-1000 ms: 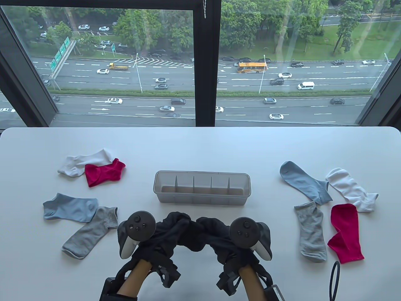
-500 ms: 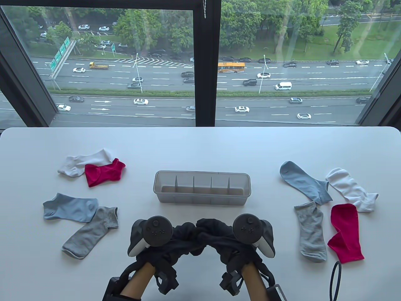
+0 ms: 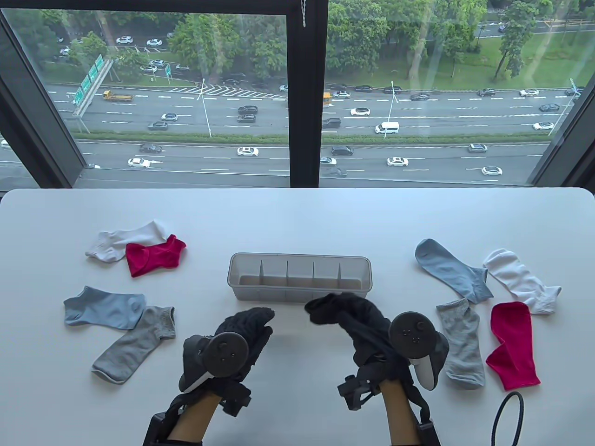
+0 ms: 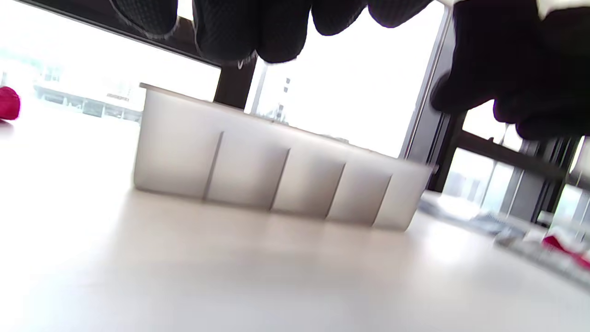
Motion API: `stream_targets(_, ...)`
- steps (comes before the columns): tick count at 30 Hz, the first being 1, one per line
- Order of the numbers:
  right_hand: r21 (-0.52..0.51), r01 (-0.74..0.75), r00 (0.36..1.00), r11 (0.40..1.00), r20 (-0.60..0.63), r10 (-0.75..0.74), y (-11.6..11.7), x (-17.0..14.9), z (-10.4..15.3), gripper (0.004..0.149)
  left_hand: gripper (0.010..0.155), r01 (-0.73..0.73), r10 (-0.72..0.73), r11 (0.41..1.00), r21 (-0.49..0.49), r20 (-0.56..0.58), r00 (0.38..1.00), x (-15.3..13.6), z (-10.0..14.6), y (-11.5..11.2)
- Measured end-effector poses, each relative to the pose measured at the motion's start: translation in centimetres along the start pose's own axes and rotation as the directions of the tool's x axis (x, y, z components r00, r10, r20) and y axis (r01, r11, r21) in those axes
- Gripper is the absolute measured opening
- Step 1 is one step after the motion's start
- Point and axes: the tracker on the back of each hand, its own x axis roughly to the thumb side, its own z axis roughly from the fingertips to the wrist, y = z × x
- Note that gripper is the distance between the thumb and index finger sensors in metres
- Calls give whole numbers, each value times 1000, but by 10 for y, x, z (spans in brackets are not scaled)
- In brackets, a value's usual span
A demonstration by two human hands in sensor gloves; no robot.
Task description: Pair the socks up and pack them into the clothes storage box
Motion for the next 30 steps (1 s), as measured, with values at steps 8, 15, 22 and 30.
stream_targets(8,-167,-381,917,909,-198,348,-1,4,-46,51,77,52,-67,949,-312,-36,997,10,-11,-28)
stream_targets(15,-119,-605,783,787,-272,560,30,-1,-78,46,76,22,-40,947,-321,-48,998,6,-9,-26)
stream_targets(22,-25,-815,561,579,-284,777,59,-10,-92,38,76,-2,-23,939,-343,-70,997,0,-11,-27)
stream_targets(30,-70,-720,679,690,-275,680,16,-2,-81,54,77,-5,-27,930,-367,-82,996,-4,-9,-30)
